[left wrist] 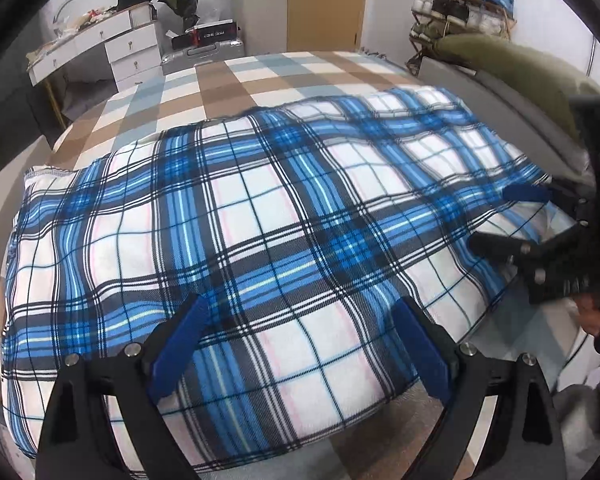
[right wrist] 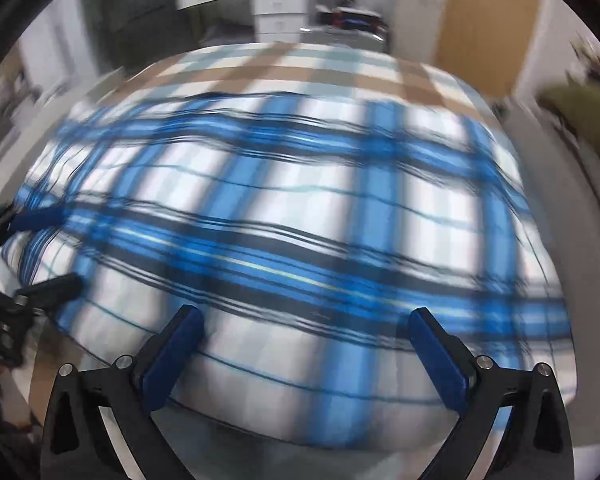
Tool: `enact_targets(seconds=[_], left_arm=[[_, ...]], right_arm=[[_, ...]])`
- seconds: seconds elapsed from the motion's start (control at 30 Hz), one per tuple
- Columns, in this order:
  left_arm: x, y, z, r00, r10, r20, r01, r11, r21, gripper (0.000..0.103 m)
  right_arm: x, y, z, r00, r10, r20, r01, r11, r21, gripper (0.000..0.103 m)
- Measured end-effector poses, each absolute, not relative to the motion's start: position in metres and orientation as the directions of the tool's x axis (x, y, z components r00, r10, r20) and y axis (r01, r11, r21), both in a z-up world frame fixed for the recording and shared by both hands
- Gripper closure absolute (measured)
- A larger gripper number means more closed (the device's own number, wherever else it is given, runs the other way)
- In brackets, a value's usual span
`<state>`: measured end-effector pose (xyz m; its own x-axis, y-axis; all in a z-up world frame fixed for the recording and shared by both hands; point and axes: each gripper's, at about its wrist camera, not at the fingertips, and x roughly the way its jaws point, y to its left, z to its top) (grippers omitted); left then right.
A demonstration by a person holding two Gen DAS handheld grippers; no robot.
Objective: Fold large clothes
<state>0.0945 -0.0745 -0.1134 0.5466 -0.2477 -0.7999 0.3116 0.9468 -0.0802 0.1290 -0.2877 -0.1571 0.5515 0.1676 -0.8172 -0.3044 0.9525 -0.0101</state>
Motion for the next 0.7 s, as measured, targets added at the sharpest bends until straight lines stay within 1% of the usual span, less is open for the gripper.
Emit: enact_targets(seconds=[0.03,0.13,0.17,0.27,0.33,0.4,0.43,0.47,0.5,0.53,0.6,0.7], left_arm=[[0.095,-0.07,-0.109,0.552,-0.264,-0.791,0.302,0.948,-0.106,0.012],[0.105,-0.057,-0.093,0.578,-0.313,-0.754,0.269,0.945,-0.186,0.012],[0.115,-0.054,-0.09,0.586,-0.303,-0.751,0.254,0.949,-0.186,0.012],[0.154,-0.059,-0.087,0.598,-0.227,-0.769,0.211,0.97,-0.122,0.012],[0.179,-0.066,-0.096,0.565,-0.174,-0.806,0.184,0.98,-0.083,0.012],[0.197,-0.07,-0.112,0.519,-0.163,-0.839,0.18,0.981,-0.079,0.012],[0.201,-0.071,-0.121,0.51,-0.124,-0.851,0.162,0.986,-0.046,0.012],[0.201,-0.072,-0.124,0.528,-0.088,-0.844,0.153,0.988,-0.007,0.011],[0.199,-0.075,-0.126,0.545,-0.075,-0.835,0.166,0.986,0.02,0.009],[0.195,-0.076,-0.127,0.551,-0.071,-0.832,0.172,0.985,0.03,0.008],[0.193,-0.075,-0.129,0.557,-0.071,-0.828,0.171,0.985,0.03,0.007],[0.193,-0.074,-0.129,0.556,-0.079,-0.828,0.175,0.984,0.024,0.005]], right_arm=[[0.132,-0.301,-0.157,0.565,0.078,-0.821,-0.229,0.971,-0.065,0.0],[0.133,-0.318,-0.144,0.579,0.047,-0.814,-0.13,0.991,-0.035,0.001],[0.138,-0.314,-0.137,0.596,0.047,-0.801,-0.118,0.993,-0.029,0.001],[0.159,-0.275,-0.122,0.629,0.115,-0.769,-0.196,0.98,-0.013,0.001],[0.175,-0.24,-0.123,0.618,0.149,-0.772,-0.26,0.965,-0.021,0.001],[0.187,-0.212,-0.133,0.595,0.154,-0.789,-0.302,0.953,-0.041,0.001],[0.191,-0.203,-0.141,0.587,0.137,-0.798,-0.313,0.947,-0.067,0.001],[0.194,-0.2,-0.147,0.594,0.124,-0.795,-0.321,0.943,-0.092,0.001],[0.191,-0.206,-0.146,0.603,0.14,-0.785,-0.324,0.943,-0.081,0.001],[0.192,-0.215,-0.147,0.601,0.135,-0.788,-0.32,0.944,-0.082,0.001],[0.194,-0.242,-0.148,0.622,0.088,-0.778,-0.259,0.961,-0.099,0.0],[0.205,-0.309,-0.15,0.617,0.037,-0.786,-0.107,0.994,-0.037,0.0]])
